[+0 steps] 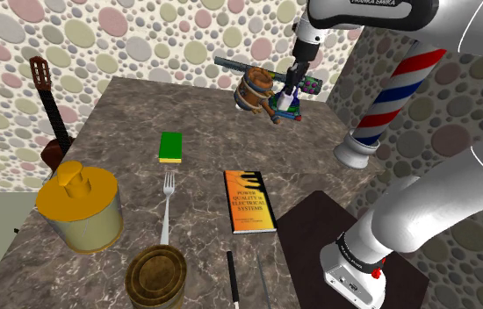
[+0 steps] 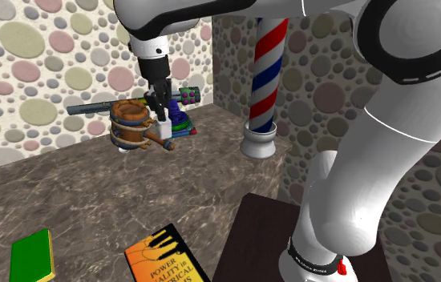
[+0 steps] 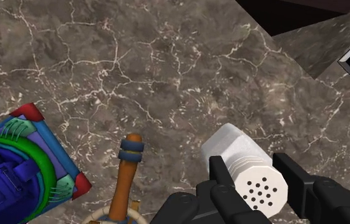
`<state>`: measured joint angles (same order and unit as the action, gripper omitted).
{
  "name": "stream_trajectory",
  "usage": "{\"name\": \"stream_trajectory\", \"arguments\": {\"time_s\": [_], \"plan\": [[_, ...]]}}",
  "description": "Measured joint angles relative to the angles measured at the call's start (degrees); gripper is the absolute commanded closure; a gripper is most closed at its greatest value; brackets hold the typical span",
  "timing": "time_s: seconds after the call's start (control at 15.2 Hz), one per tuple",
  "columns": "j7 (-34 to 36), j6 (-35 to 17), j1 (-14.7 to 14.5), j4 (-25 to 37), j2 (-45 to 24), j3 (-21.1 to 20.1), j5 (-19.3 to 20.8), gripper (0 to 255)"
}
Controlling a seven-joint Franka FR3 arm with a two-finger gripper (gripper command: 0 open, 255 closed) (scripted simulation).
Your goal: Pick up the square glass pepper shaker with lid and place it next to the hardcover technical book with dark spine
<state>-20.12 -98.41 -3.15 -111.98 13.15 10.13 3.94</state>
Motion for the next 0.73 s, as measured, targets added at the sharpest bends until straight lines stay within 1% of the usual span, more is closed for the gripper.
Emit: {"name": "stream_trajectory", "arguments": {"time_s": [0.2,0.73], "plan": [[4.1,0.1,-1.6,-1.3,1.2,-2.6,-0.5,255],[15.3,1.1,-6.2,-0.9,1.4,-9.8,-2.5,255]]}}
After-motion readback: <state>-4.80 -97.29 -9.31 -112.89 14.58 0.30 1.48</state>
